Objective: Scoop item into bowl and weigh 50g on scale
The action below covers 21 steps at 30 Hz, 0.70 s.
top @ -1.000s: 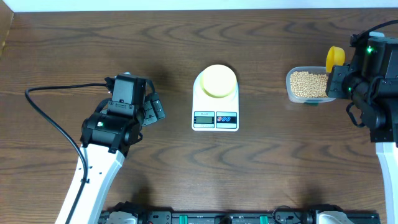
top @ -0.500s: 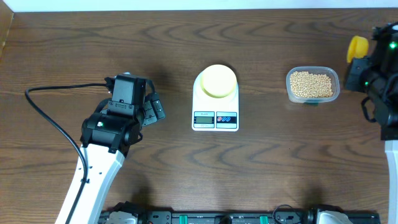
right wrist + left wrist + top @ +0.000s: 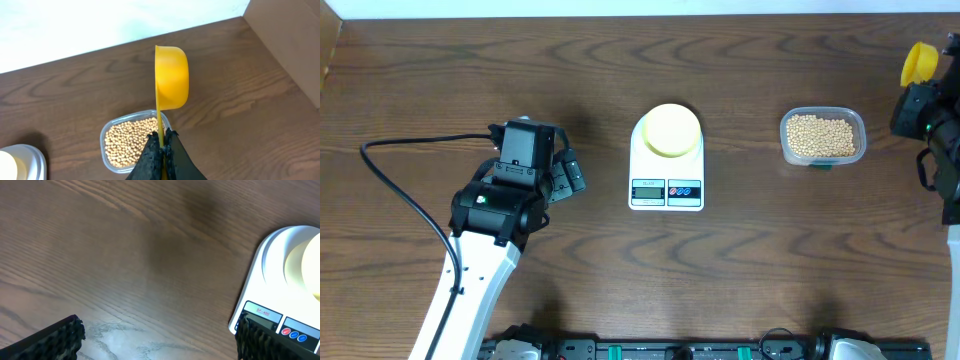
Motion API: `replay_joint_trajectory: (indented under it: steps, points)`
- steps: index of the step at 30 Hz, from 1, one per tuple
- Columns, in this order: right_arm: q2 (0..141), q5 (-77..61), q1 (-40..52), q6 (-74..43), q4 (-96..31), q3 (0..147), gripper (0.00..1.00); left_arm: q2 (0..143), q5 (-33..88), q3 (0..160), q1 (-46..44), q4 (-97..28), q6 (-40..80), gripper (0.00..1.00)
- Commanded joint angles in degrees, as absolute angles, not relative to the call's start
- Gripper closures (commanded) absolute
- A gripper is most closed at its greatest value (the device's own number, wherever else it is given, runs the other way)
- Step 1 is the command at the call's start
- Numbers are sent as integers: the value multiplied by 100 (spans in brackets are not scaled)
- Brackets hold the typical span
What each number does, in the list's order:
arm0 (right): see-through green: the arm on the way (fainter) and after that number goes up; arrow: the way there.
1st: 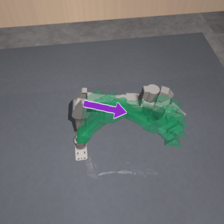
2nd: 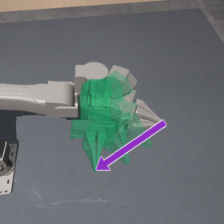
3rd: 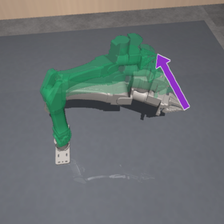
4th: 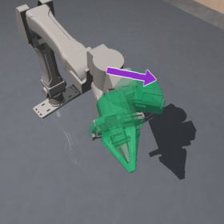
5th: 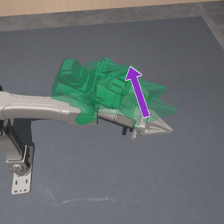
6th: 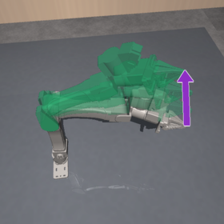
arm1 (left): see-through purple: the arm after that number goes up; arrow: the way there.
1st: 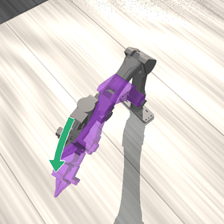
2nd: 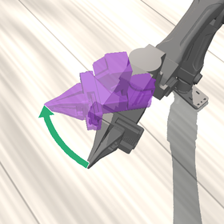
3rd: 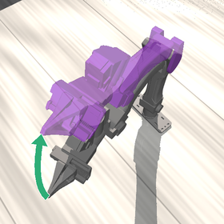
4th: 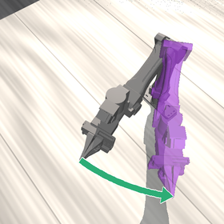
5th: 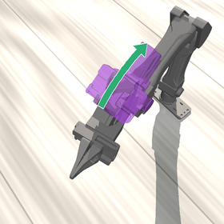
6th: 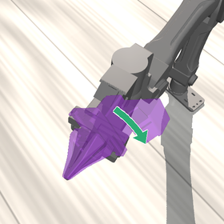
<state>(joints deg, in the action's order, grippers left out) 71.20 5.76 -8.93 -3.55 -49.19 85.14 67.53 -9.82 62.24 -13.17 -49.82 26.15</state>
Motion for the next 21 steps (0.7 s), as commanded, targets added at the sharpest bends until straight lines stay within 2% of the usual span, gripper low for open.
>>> replay_joint_trajectory:
  steps: [1, 21]
  points:
    - [7120, 405, -945, -246, -4932, 8606, 99, 6783, -1120, 6259, -1282, -5011, 2624, 1]
    - [7120, -1321, -930, -270, -5048, 8606, 99, 6783, -1120, 6259, -1282, -5011, 2624, 2]
